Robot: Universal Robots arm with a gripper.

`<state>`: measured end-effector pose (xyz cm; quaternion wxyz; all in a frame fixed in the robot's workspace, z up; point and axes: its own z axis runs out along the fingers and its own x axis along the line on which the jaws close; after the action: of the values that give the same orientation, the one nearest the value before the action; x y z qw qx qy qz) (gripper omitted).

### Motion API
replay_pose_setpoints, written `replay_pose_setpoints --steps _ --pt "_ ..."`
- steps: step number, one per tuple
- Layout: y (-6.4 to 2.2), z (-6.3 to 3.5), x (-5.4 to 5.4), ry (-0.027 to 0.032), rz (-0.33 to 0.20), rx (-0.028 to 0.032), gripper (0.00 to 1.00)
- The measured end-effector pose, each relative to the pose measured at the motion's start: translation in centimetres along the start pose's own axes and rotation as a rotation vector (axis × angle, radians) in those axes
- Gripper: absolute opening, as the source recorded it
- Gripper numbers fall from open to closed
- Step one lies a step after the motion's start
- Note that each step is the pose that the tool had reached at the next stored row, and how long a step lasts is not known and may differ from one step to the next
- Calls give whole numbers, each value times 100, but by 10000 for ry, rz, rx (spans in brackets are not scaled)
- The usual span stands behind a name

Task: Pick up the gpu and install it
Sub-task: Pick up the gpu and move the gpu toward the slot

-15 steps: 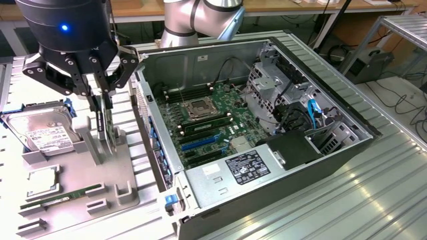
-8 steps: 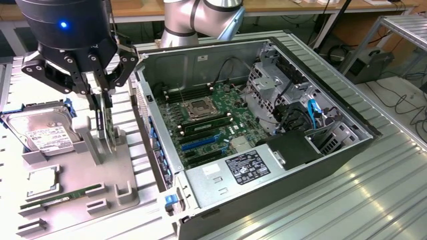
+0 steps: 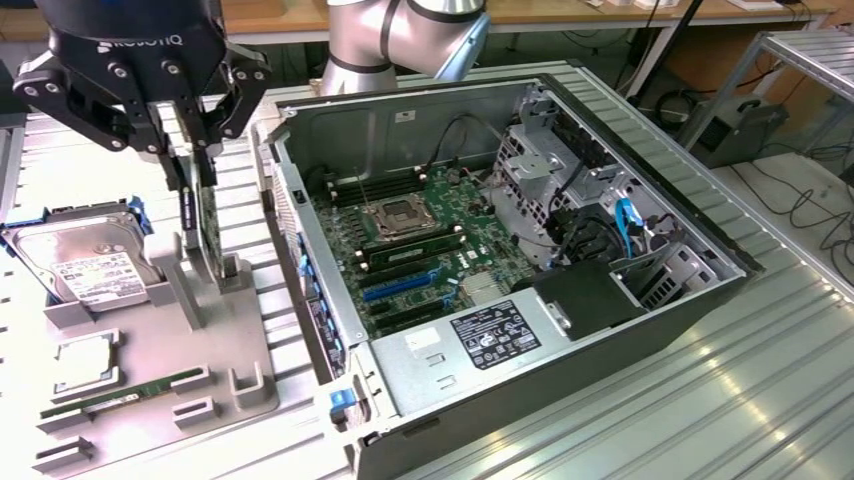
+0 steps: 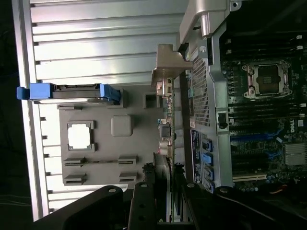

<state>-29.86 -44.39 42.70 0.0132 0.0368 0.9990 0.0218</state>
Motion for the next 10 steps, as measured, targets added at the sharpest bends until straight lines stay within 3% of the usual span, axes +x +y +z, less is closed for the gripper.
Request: replay_pose_setpoints --steps 2,4,10 --pt "1 0 -9 0 0 0 26" --pt "7 3 -95 0 0 -1 26" --pt "10 4 -143 0 0 -1 26"
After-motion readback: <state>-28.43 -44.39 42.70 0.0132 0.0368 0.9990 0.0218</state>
